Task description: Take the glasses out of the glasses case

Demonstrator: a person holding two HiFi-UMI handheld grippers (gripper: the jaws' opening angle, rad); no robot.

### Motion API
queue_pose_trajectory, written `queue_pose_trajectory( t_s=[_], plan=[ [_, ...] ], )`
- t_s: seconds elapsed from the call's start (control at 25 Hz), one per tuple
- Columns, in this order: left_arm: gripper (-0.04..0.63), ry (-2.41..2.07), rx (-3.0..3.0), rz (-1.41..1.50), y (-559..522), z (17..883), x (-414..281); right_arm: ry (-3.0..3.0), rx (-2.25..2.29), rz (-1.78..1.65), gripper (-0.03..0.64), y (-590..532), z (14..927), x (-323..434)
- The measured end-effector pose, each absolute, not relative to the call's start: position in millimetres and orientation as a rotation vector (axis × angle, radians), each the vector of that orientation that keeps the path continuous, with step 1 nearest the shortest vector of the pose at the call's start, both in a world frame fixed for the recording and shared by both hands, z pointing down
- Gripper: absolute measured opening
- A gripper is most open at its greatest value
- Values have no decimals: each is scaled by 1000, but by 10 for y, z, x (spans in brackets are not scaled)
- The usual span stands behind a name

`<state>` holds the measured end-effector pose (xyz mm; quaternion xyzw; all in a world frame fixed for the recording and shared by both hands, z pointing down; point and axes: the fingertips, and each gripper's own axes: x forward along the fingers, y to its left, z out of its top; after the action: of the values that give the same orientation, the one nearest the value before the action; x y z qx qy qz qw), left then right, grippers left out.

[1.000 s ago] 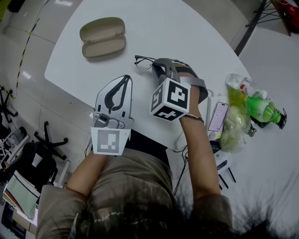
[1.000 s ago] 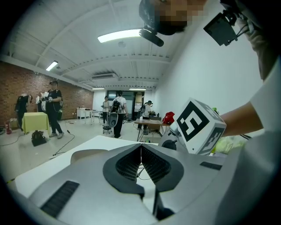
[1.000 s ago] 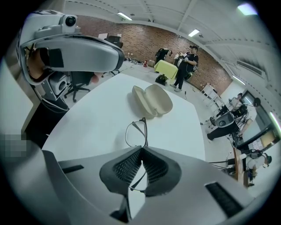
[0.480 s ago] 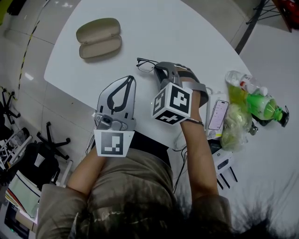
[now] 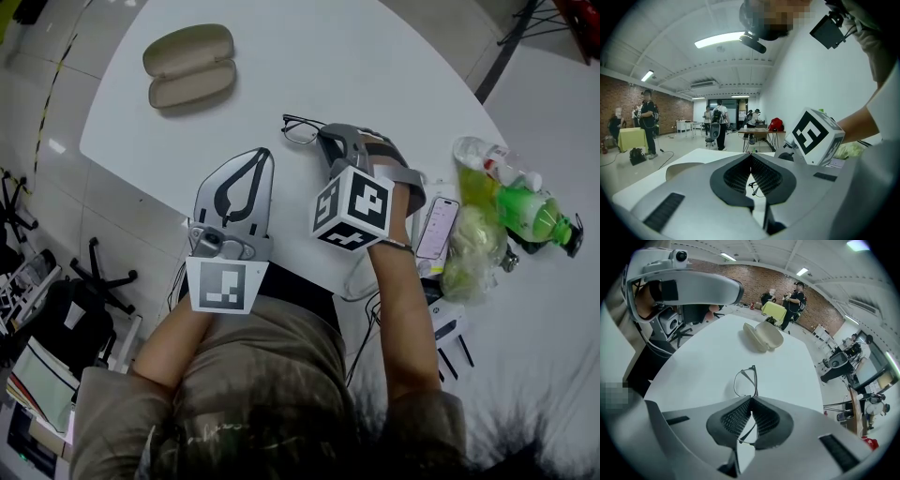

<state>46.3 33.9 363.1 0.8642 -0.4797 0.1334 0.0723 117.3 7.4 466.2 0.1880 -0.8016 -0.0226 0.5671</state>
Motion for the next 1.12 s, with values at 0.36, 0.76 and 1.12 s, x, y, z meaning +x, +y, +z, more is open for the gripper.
queue_pose_trajectory(
  t_s=[0.36, 0.76, 1.12],
  plan=[
    [8, -1405, 2636, 409, 538, 3795, 427, -1893, 448, -35, 20, 132, 4632, 1094],
    [8, -1396, 2599, 423, 95, 3618, 675, -1895, 446, -39, 20, 176, 4669, 1249],
    [8, -1430, 2643, 350, -352, 3752, 914, -1888, 443, 13, 20, 337, 4834, 1371]
  ],
)
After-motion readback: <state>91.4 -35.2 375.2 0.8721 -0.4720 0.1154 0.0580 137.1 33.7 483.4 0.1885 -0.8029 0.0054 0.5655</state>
